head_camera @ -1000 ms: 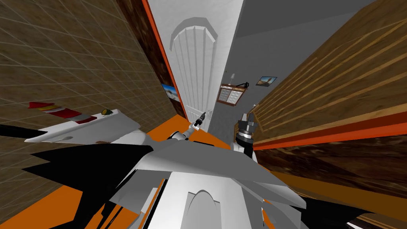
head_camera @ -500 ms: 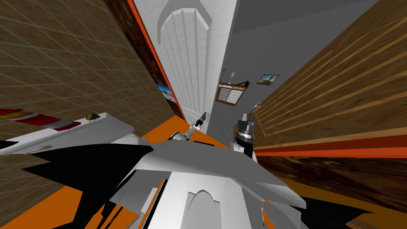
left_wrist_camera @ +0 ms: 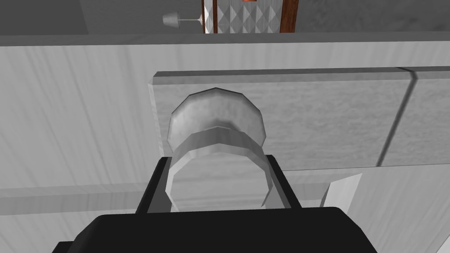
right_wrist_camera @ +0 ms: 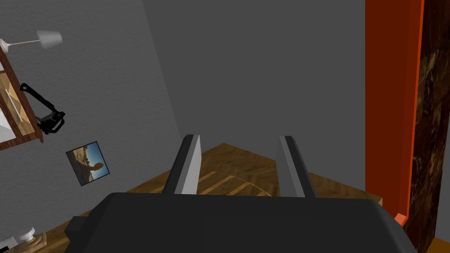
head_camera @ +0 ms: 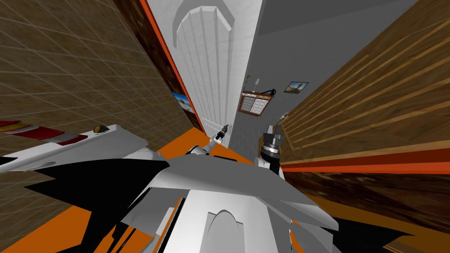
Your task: Push the door open
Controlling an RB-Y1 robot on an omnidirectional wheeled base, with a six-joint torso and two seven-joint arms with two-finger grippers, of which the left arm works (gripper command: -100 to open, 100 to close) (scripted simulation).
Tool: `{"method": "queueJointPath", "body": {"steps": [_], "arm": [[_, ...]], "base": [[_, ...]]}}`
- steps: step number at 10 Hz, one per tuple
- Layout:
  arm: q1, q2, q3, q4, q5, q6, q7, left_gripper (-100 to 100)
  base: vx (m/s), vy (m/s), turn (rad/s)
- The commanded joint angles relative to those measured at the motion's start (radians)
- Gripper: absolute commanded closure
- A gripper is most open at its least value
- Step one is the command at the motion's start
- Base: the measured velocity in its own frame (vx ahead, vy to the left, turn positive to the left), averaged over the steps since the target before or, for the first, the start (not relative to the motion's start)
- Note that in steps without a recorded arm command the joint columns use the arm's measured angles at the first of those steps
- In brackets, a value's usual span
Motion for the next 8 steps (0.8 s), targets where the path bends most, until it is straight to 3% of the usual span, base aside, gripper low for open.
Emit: {"method": "queueJointPath", "body": {"steps": [1, 2, 5, 8], "arm": [[0.006, 0.000, -0.001, 0.003, 0.000, 0.000, 0.001, 100], [0.001, 0.017, 0.015, 0.001, 0.004, 0.000, -0.005, 100], [0.001, 0.029, 0.026, 0.002, 0.008, 0.001, -0.009, 100], [0.002, 0.051, 0.056, 0.004, 0.016, 0.001, -0.020, 100]], "base": [[0.000, 0.000, 0.000], [0.087, -0.104, 0.023], [0.117, -0.092, 0.040], [0.144, -0.099, 0.069]]}}
